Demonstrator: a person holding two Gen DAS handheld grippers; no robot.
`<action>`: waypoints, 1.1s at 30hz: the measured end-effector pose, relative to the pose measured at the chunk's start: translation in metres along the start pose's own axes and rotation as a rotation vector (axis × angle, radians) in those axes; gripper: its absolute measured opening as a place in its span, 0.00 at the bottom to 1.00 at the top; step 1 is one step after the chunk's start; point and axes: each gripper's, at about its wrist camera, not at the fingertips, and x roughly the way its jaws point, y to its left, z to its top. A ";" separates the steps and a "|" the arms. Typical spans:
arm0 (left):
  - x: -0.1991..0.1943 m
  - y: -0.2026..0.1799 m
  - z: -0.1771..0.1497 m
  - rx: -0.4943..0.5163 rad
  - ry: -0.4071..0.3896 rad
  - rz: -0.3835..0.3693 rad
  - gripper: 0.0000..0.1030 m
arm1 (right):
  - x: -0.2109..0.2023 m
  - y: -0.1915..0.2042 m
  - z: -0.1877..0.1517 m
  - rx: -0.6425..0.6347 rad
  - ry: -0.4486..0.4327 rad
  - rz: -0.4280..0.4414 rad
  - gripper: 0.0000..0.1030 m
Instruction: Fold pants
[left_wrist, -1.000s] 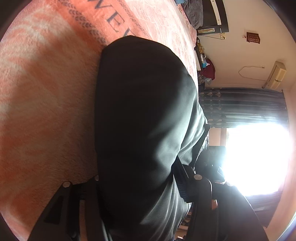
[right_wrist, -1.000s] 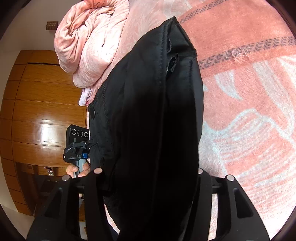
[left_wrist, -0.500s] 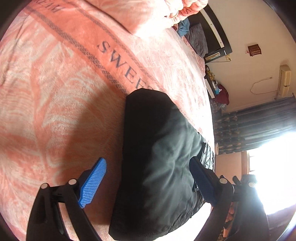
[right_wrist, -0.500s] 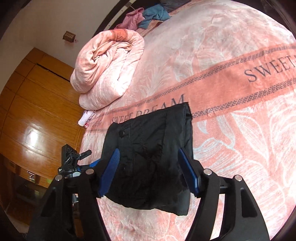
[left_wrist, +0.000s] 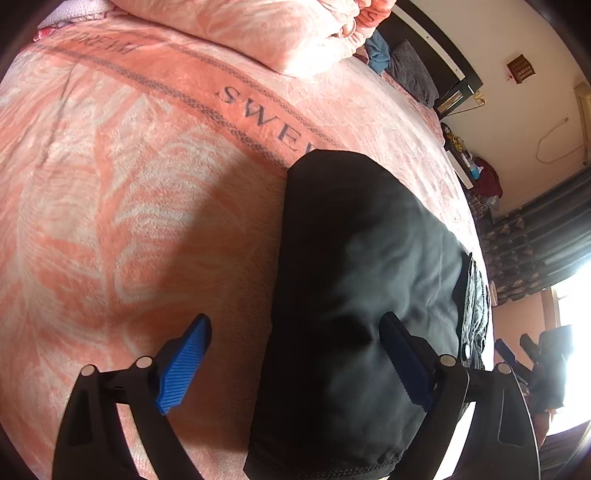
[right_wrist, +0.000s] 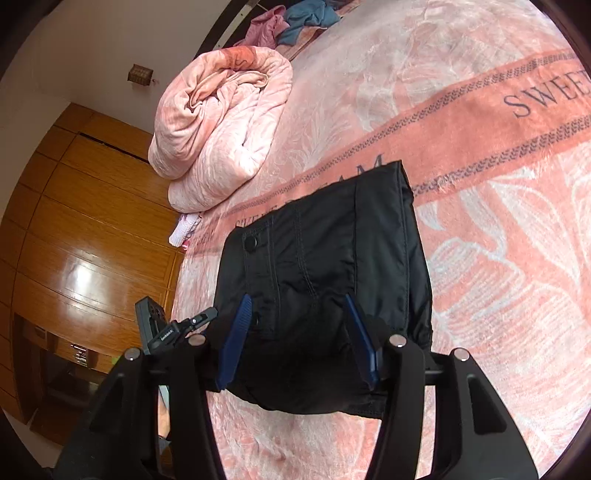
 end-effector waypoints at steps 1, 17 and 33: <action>0.000 0.000 0.000 0.002 -0.013 0.003 0.90 | 0.002 0.001 0.009 0.004 -0.016 -0.003 0.55; -0.110 -0.032 -0.051 0.221 -0.216 0.199 0.96 | -0.033 0.037 -0.032 -0.009 -0.104 -0.091 0.82; -0.336 -0.111 -0.212 0.299 -0.425 0.228 0.96 | -0.207 0.158 -0.264 -0.099 -0.219 -0.388 0.97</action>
